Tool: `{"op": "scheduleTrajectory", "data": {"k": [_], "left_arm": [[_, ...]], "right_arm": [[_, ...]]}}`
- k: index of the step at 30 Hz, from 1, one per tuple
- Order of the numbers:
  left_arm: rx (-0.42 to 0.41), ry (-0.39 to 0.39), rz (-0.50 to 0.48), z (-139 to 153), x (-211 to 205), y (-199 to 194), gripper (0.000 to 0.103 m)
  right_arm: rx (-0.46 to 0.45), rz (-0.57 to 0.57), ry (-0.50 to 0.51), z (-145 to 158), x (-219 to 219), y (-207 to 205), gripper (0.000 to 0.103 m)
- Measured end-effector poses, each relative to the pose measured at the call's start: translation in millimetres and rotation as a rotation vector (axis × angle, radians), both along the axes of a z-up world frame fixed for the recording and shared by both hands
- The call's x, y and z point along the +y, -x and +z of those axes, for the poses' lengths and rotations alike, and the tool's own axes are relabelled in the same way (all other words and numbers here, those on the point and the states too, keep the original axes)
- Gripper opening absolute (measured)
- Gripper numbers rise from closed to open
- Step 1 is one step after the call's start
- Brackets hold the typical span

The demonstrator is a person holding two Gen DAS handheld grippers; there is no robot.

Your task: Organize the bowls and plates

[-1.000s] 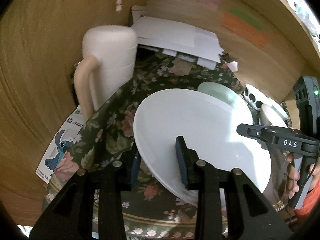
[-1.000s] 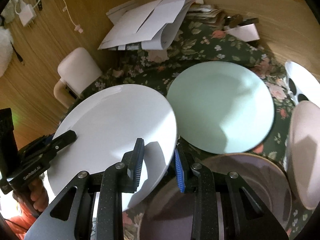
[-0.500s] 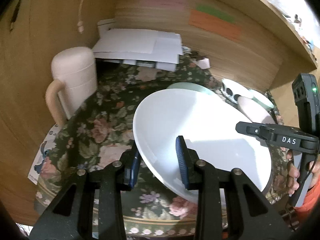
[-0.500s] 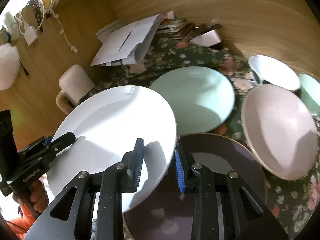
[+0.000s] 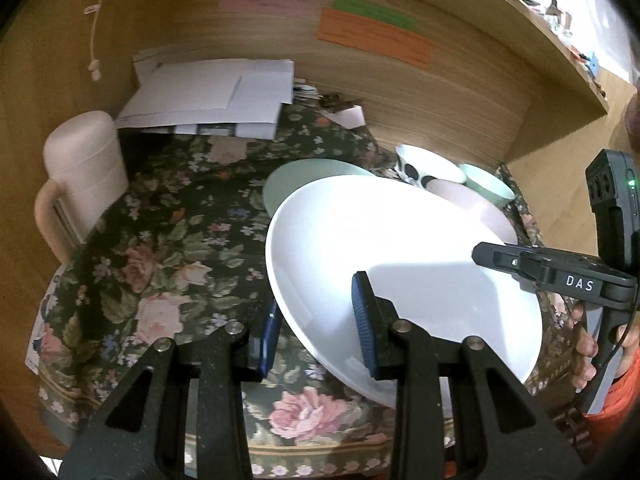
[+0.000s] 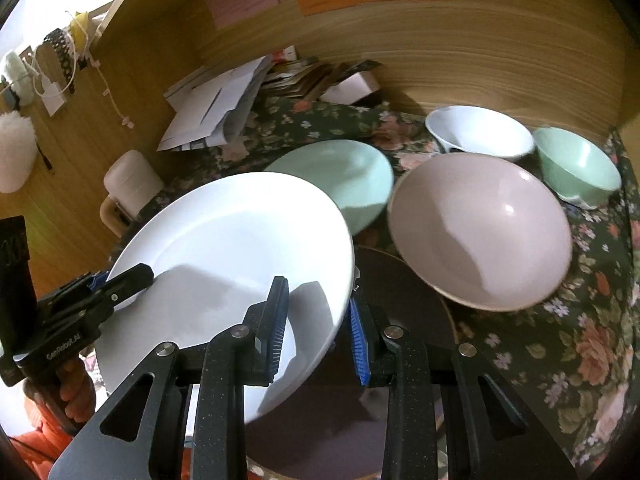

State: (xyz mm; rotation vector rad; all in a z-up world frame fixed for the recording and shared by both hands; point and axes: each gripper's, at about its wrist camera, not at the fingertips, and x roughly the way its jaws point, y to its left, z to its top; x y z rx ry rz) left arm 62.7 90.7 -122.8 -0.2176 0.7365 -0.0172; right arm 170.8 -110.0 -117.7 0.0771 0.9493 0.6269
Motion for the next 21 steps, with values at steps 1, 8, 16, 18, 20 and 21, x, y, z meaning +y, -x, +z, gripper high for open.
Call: {"op": "scheduleTrajectory", "data": {"k": [1, 8, 16, 18, 20, 21], "left_arm": [[0.002, 0.001, -0.005, -0.6, -2.2, -1.0, 0.033], [0.038, 0.014, -0.035, -11.9, -21.3, -5.2, 0.033], [0.08, 0.027, -0.048, -26.7, -33.5, -5.8, 0.033], [0.088, 0.029, -0.051, -30.0, -35.7, -6.3, 0.033], [0.098, 0.032, -0.053, -33.4, -37.5, -6.6, 0.033], [0.104, 0.035, -0.054, -34.9, -38.1, -6.9, 0.033]], "right_arm": [[0.001, -0.005, 0.002, -1.2, -3.6, 1.2, 0.026], [0.036, -0.032, 0.006, -16.2, -21.4, 5.7, 0.026], [0.08, -0.038, 0.015, -31.2, -33.4, 8.0, 0.026], [0.087, -0.037, 0.019, -33.8, -35.3, 9.0, 0.026], [0.097, -0.038, 0.019, -36.9, -37.0, 9.3, 0.026], [0.103, -0.038, 0.022, -37.9, -37.3, 9.3, 0.026]]}}
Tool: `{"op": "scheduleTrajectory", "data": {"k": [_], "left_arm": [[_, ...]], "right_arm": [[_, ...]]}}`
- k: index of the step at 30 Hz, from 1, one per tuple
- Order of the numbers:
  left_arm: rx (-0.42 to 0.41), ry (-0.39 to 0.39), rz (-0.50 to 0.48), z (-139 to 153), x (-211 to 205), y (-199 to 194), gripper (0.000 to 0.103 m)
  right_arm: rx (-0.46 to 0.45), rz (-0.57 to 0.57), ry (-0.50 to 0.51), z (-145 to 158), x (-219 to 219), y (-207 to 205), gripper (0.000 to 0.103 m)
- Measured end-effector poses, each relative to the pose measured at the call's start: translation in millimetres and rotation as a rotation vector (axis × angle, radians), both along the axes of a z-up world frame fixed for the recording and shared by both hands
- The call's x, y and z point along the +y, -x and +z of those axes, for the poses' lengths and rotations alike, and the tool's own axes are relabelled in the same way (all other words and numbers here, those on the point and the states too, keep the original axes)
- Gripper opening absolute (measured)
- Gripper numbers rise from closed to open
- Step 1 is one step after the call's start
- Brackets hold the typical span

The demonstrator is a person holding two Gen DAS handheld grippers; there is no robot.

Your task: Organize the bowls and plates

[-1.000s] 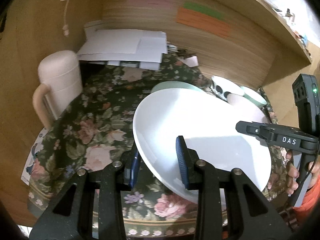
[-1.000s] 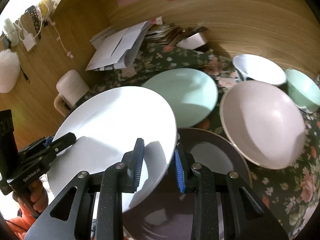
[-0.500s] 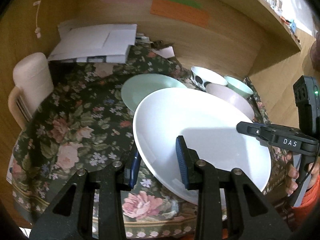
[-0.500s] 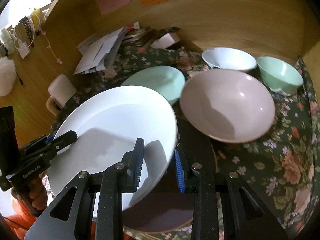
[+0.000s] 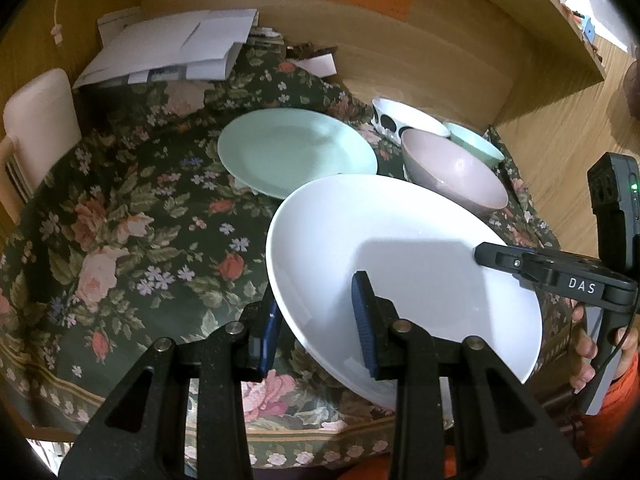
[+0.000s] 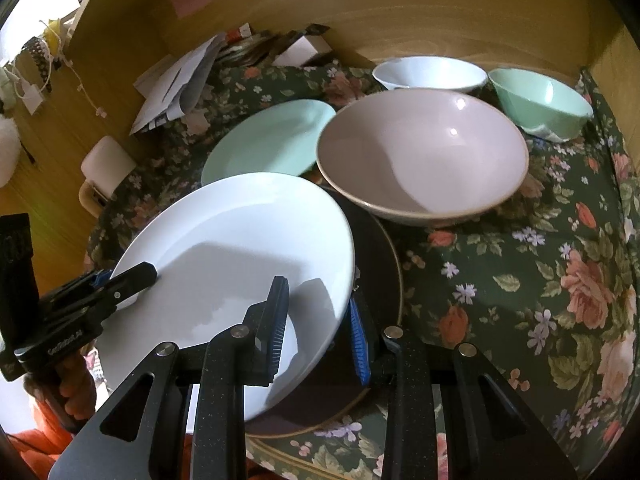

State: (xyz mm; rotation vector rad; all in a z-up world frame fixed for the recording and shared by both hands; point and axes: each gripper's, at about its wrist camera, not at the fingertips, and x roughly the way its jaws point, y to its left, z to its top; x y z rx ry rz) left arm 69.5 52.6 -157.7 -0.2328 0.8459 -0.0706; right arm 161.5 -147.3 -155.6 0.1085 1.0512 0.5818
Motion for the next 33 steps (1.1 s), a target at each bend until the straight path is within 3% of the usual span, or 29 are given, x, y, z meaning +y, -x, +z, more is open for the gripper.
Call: {"op": "scheduleTrajectory", "data": {"k": [19, 33], "left_arm": [[0.053, 0.025, -0.014, -20.2, -5.2, -9.5, 0.034], [0.055, 0.016, -0.022, -25.0, -5.9, -12.6, 0.034]], "right_arm": [[0.054, -0.02, 0.012, -13.5, -7.1, -3.0, 0.026], [0.043, -0.03, 0.028, -8.0, -11.5, -3.8, 0.026]]}}
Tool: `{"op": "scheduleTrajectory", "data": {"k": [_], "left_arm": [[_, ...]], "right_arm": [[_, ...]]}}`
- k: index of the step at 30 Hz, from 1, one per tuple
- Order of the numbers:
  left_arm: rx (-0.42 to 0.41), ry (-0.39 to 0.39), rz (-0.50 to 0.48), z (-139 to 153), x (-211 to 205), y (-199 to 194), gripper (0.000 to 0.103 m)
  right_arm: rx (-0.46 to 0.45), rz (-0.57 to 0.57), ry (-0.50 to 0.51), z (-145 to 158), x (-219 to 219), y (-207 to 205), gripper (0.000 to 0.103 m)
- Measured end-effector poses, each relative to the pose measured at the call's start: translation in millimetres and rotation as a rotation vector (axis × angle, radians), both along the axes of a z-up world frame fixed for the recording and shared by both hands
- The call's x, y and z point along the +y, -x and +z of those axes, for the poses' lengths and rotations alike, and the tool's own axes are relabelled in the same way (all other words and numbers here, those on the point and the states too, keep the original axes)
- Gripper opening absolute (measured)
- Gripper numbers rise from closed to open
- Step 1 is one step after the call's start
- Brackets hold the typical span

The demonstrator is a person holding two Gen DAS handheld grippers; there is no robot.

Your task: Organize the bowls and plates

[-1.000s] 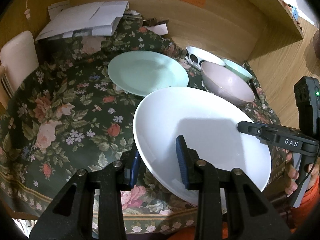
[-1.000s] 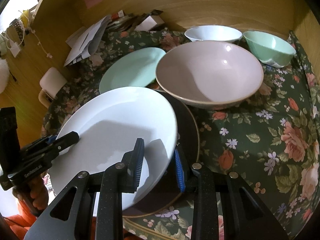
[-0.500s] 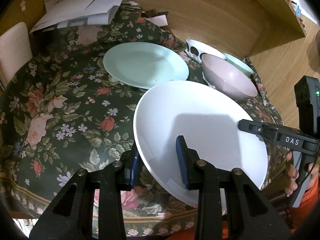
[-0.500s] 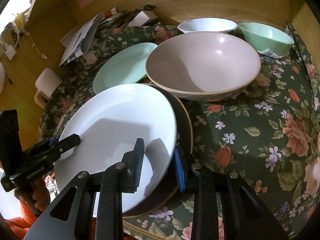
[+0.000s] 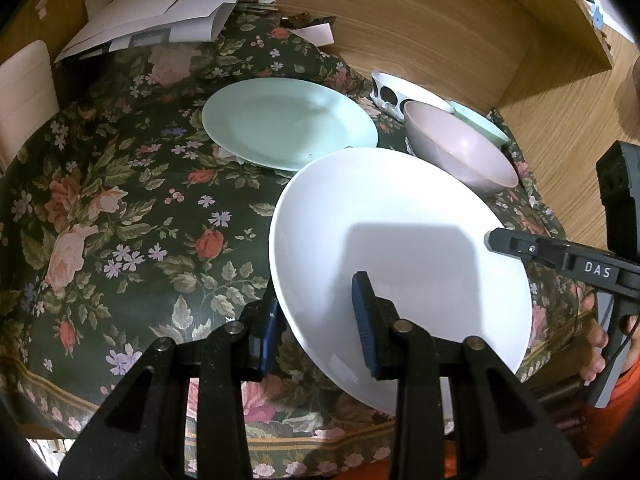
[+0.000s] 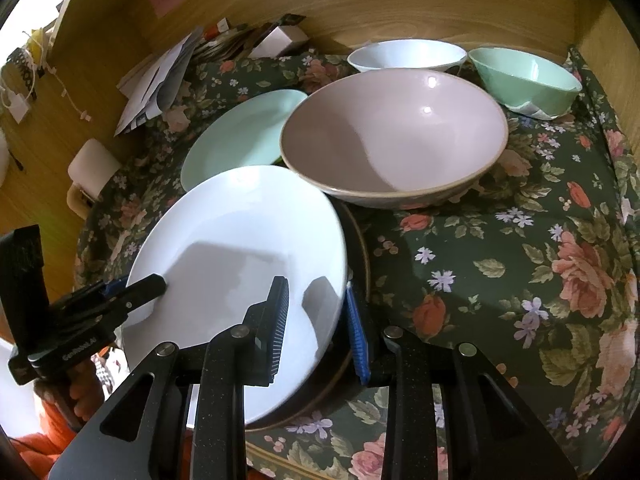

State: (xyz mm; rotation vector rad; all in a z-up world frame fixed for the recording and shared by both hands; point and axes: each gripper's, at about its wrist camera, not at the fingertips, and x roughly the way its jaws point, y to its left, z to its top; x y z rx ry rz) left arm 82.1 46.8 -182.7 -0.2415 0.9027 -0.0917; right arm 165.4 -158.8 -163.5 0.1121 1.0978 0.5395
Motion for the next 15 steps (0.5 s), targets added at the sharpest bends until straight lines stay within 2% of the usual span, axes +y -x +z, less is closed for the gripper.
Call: {"op": "scheduleTrajectory", "data": {"k": [11, 15], "left_arm": [[-0.009, -0.042, -0.006, -1.3, -3.3, -6.0, 0.034], [-0.023, -0.053, 0.017, 4.2, 3.6, -5.5, 0.041]], "right_arm": [[-0.087, 0.004, 0.036, 20.2, 1.4, 2.9, 0.028], [-0.109, 0.013, 0.032, 28.6, 4.2, 0.5, 0.028]]}}
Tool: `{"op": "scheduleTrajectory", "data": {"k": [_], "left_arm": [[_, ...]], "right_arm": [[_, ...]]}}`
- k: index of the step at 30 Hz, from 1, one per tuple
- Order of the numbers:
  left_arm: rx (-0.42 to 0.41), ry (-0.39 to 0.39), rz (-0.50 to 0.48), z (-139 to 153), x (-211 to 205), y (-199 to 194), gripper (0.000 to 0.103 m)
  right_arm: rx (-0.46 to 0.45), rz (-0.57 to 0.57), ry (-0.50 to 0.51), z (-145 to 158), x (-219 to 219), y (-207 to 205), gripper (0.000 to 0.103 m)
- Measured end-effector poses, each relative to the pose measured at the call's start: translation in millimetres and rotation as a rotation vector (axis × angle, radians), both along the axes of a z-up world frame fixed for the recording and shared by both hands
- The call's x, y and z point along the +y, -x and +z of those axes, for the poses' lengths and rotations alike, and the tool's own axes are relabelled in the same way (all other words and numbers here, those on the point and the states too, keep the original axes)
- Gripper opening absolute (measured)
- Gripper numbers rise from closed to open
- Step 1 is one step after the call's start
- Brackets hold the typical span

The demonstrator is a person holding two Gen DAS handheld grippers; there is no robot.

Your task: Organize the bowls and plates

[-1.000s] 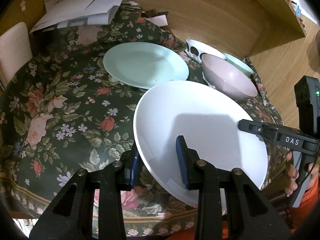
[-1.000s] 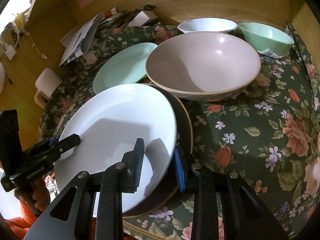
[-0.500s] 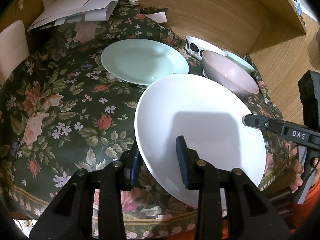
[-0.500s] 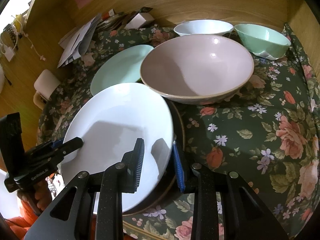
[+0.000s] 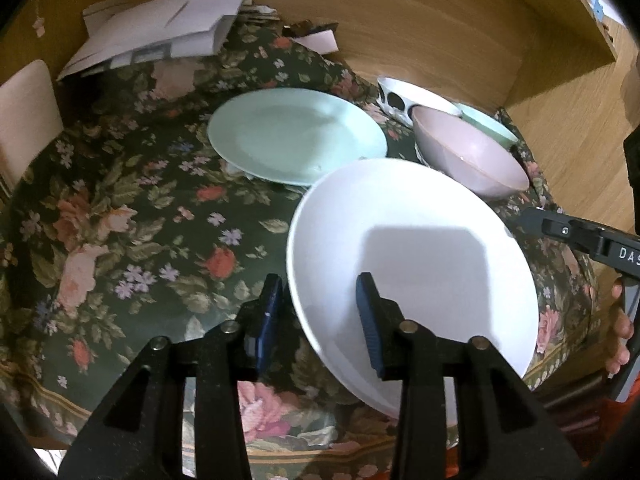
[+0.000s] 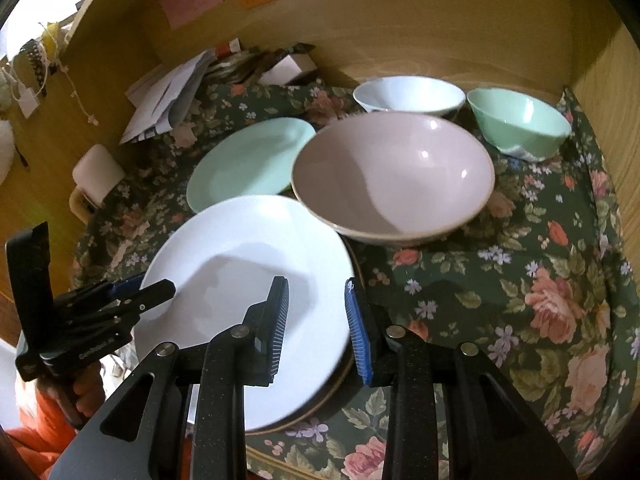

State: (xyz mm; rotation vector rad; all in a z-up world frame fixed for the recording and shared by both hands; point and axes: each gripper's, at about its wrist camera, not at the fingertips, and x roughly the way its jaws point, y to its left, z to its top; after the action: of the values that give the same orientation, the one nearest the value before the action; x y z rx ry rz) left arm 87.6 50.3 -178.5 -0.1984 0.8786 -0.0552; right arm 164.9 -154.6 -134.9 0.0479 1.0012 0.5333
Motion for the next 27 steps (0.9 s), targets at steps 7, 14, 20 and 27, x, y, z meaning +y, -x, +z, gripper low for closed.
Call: {"op": "scheduleTrajectory", "data": {"k": [7, 14, 20, 27], "left_arm": [[-0.067, -0.032, 0.048, 25.8, 16.7, -1.3, 0.057], [-0.144, -0.079, 0.105, 54.5, 38.1, -13.5, 0.077], [-0.154, -0.084, 0.129, 63.2, 53.9, -34.6, 0.085], [-0.114, -0.117, 0.138, 54.2, 63.0, -65.5, 0.087]], "right_arm": [[-0.057, 0.023, -0.004, 19.0, 11.7, -10.5, 0.031], [-0.116, 0.047, 0.005, 34.5, 30.1, -30.5, 0.047], [-0.102, 0.081, 0.004, 32.7, 47.6, -57.1, 0.051], [-0.039, 0.101, 0.016, 11.3, 70.0, -100.9, 0.051]]}}
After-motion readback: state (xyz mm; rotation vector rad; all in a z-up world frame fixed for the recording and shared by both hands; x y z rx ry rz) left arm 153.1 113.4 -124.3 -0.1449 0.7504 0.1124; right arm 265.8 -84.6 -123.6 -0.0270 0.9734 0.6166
